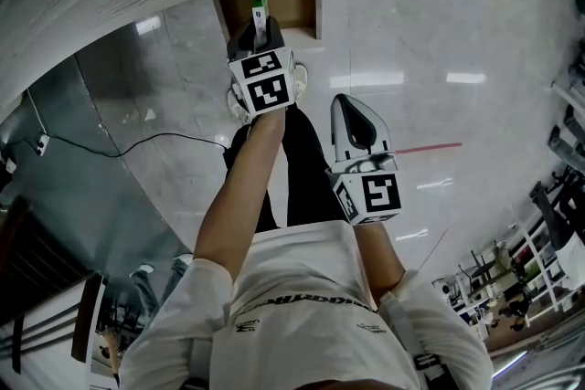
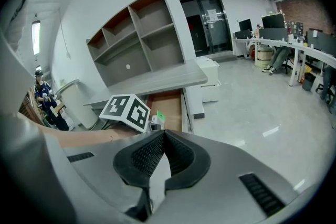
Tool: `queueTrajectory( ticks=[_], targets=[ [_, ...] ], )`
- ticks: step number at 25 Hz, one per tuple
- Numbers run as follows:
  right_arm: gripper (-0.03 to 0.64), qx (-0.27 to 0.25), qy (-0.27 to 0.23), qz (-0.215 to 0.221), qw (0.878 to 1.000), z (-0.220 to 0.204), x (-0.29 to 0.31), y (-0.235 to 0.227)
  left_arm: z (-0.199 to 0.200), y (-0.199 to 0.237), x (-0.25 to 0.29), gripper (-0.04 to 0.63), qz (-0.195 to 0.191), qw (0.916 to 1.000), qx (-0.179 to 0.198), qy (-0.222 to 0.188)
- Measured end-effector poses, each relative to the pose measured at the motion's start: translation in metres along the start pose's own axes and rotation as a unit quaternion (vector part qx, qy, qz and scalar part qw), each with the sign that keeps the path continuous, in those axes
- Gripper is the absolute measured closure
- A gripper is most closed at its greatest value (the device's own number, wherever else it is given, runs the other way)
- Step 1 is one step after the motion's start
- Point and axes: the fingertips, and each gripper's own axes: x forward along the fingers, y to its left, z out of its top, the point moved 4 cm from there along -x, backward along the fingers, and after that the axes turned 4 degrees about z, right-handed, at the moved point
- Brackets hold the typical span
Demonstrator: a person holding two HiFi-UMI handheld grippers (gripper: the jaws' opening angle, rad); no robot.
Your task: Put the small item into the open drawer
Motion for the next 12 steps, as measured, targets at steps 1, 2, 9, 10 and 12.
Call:
queueTrajectory(
  ticks=[1,2,9,10,12],
  targets=[
    [0.589,0.004,-0.001,-0.001,1.000,0.000,-0.001,-0.001,-0.002,0.001,0.001,0.483,0.001,1.0000,0.000,-0.002],
    [0.589,0.006,-0.002,-0.002,1.000,0.000,-0.002,-0.002,-0.003,0.002,0.002,0.477,0.002,1.0000,0.001,-0.004],
    [0.589,0.001,-0.010,-0.002,1.000,0.004,-0.007,0.003,0.002,0.003,-0.010,0.476,0.002,0.9998,-0.009,-0.015],
    [0.589,0.001,-0.011,-0.003,1.000,0.003,-0.009,0.004,0.002,0.003,-0.013,0.476,0.002,0.9998,-0.008,-0.016],
    [0.589,0.001,-0.013,-0.006,1.000,0.001,-0.012,0.007,0.003,0.003,-0.017,0.476,0.000,0.9997,-0.005,-0.022]
  ],
)
